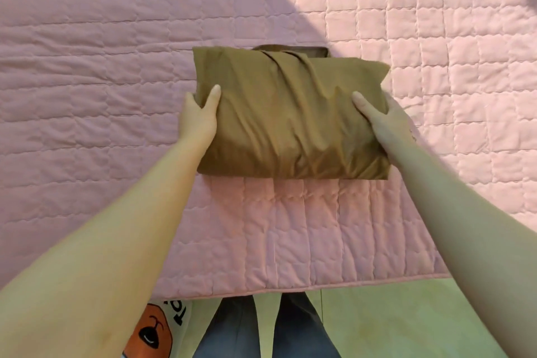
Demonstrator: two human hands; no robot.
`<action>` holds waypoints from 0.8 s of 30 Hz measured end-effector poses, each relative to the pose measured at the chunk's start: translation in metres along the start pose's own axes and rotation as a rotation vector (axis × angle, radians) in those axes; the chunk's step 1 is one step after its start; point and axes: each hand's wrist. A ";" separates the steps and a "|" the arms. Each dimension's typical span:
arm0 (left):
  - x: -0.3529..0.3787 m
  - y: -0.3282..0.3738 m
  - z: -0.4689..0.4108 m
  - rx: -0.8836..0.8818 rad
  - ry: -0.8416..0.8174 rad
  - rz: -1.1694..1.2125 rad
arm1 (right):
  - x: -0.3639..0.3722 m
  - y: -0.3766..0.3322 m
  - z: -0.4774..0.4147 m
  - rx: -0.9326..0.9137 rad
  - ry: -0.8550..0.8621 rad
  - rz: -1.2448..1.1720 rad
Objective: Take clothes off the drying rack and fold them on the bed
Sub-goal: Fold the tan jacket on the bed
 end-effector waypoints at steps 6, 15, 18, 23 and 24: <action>0.000 0.002 0.001 0.272 0.272 0.012 | 0.005 -0.005 -0.004 -0.272 0.337 0.033; -0.001 0.006 -0.052 -0.004 0.219 -0.040 | 0.010 -0.008 -0.060 -0.037 0.353 0.244; -0.002 0.034 -0.065 0.163 0.070 -0.050 | 0.010 -0.035 -0.081 -0.334 0.209 0.415; 0.005 0.049 -0.087 0.212 -0.201 -0.252 | 0.014 -0.038 -0.110 -0.191 -0.168 0.637; 0.005 0.049 -0.090 0.219 -0.185 -0.232 | 0.013 -0.040 -0.114 -0.203 -0.179 0.644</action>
Point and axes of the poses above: each hand's wrist, its own z-axis away from the middle knuckle, its own x-axis out of the palm, y = z × x, and after that the axes turned 6 degrees about -x, right-handed
